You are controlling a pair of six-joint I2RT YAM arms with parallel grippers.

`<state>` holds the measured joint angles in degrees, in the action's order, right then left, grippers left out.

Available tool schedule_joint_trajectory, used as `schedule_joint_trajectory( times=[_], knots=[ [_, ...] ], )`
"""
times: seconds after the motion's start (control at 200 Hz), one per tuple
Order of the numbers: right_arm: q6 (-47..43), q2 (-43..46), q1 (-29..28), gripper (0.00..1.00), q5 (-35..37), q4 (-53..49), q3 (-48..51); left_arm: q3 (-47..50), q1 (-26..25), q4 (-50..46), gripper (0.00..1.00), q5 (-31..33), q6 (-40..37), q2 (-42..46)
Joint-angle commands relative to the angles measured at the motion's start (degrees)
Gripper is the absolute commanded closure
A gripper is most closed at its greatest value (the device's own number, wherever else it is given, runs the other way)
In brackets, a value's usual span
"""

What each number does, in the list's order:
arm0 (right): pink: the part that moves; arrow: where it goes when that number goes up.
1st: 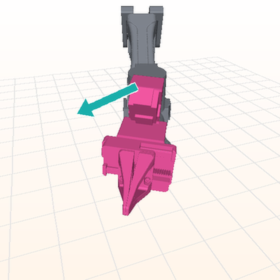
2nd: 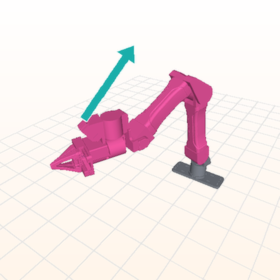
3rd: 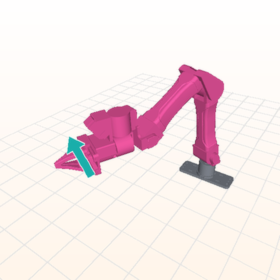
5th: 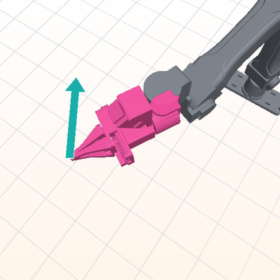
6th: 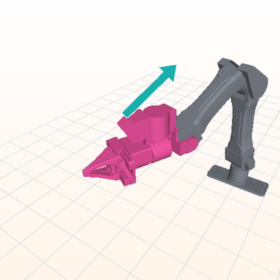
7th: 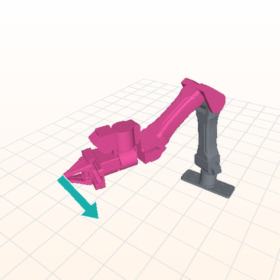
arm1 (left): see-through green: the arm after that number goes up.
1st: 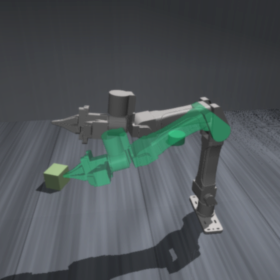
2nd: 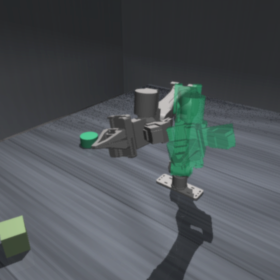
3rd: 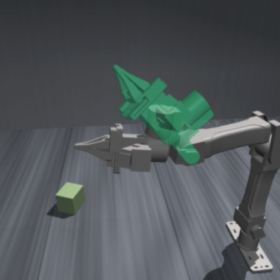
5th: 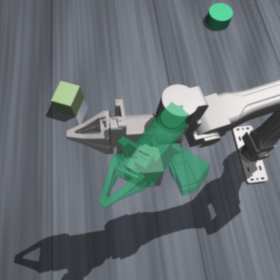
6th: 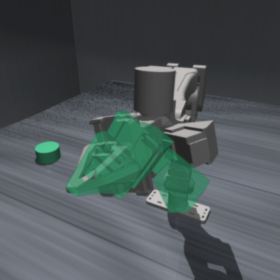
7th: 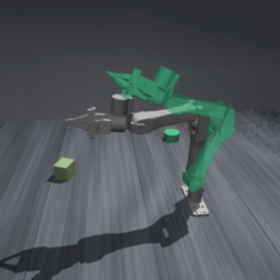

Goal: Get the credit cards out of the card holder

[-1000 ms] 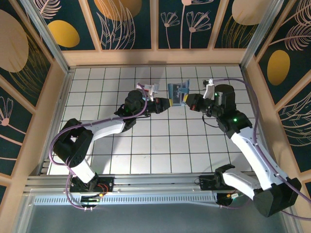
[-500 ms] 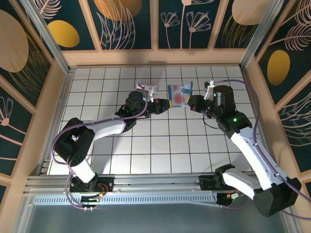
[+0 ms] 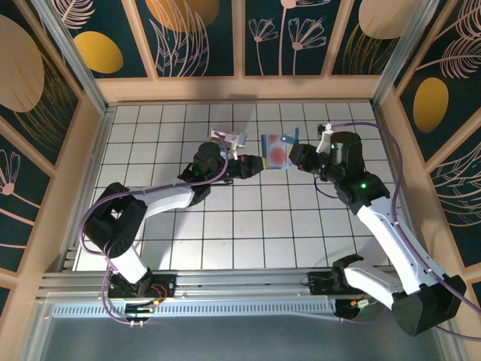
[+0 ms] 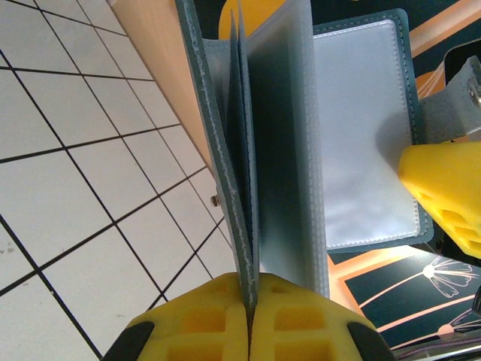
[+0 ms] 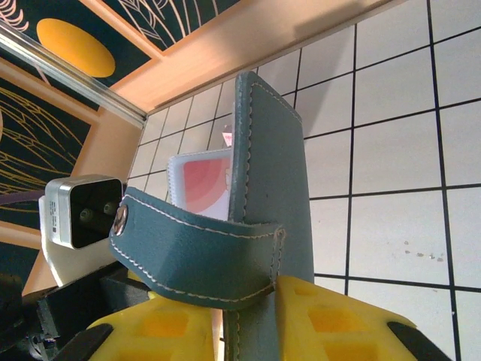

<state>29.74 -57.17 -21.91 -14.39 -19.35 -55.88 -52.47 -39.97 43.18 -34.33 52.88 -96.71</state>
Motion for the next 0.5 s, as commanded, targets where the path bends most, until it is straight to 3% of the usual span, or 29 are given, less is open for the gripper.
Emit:
schedule_joint_trajectory(
  times=[0.0, 0.17, 0.24, 0.345, 0.425, 0.495],
  knots=[
    [-1.4, -0.8, -0.2, 0.8, 2.6, 1.5, 0.0, 0.7, -0.1, 3.9, 1.0, -2.4, 0.5, 1.8],
    [-1.7, -1.8, -0.2, 1.0, 3.1, 1.1, 1.0, 2.0, -0.1, 2.6, 1.0, -1.1, 0.1, 2.8],
    [-2.0, -2.1, -0.2, 1.0, 2.3, 1.2, 1.6, 2.9, -0.1, 0.4, 1.0, 0.3, -0.6, 3.6],
    [-2.3, -1.6, -0.1, 1.0, 0.9, 2.1, 2.9, 4.6, -0.1, -4.2, 0.77, 3.3, -2.1, 5.3],
    [-1.9, -1.3, -0.2, 1.0, -0.6, 3.0, 4.6, 6.0, -0.1, -10.1, 0.66, 7.8, -3.7, 7.3],
    [-0.8, -1.2, -0.3, 1.0, -1.9, 4.0, 6.6, 7.0, -0.1, -16.3, 0.62, 13.1, -5.1, 9.4]
  ],
)
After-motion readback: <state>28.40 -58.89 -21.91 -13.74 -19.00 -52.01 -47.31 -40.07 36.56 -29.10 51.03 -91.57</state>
